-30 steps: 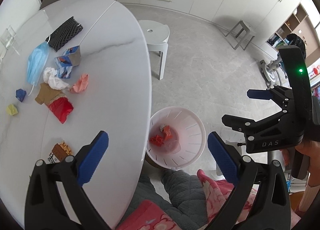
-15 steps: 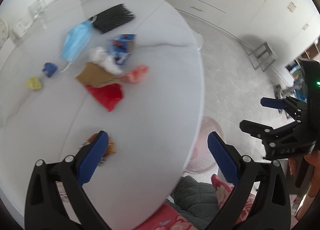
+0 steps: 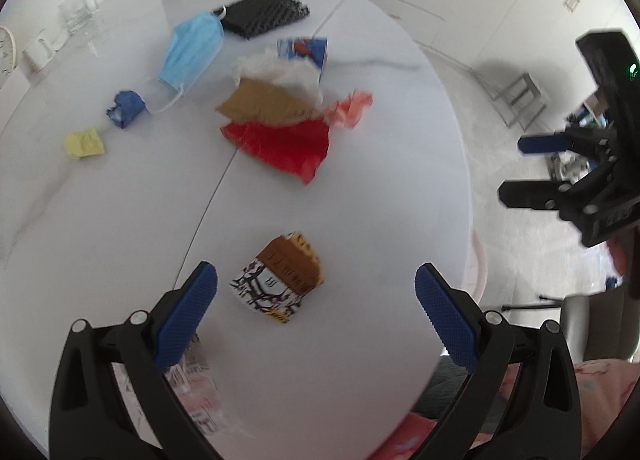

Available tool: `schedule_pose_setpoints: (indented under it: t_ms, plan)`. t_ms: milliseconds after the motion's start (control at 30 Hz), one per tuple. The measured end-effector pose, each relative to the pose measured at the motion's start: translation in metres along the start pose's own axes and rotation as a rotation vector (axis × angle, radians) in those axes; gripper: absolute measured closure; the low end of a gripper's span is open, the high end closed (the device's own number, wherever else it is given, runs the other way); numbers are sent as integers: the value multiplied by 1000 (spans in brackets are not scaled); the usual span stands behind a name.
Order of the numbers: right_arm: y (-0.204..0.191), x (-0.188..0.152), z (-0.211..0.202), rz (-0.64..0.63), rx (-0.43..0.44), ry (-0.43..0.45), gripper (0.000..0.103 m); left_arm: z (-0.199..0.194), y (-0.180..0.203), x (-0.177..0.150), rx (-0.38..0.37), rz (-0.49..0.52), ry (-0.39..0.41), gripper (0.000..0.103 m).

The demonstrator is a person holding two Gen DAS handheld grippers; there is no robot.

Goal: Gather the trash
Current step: 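Grasp the snack box with the left tool while the right tool grasps the pink tissue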

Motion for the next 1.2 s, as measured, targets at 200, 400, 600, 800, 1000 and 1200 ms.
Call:
schedule_pose_setpoints:
  t_ms: [200, 400, 600, 800, 1000, 1200]
  plan:
    - [-5, -1, 17, -3, 2, -35, 2, 33, -7, -4, 24, 26, -42, 20]
    - [-5, 5, 21, 12, 6, -38, 2, 55, -11, -12, 61, 38, -112, 39]
    - [-8, 18, 22, 4, 15, -7, 2, 54, -15, -8, 39, -6, -85, 58]
    - [-12, 56, 34, -29, 15, 36, 5, 53, -17, -6, 14, -28, -68, 63]
    - [-21, 90, 63, -121, -6, 10, 15, 38, -32, 11, -22, -79, -32, 63]
    - [-33, 104, 86, -260, -57, -37, 24, 23, -43, 20, -44, -86, -7, 63]
Point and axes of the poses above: each gripper's, at about its wrist camera, not at the fingertips, and z roughly the way its jaws point, y to its right, x to its top, the point moved 9 cm from there along z, roughly the way its jaws point
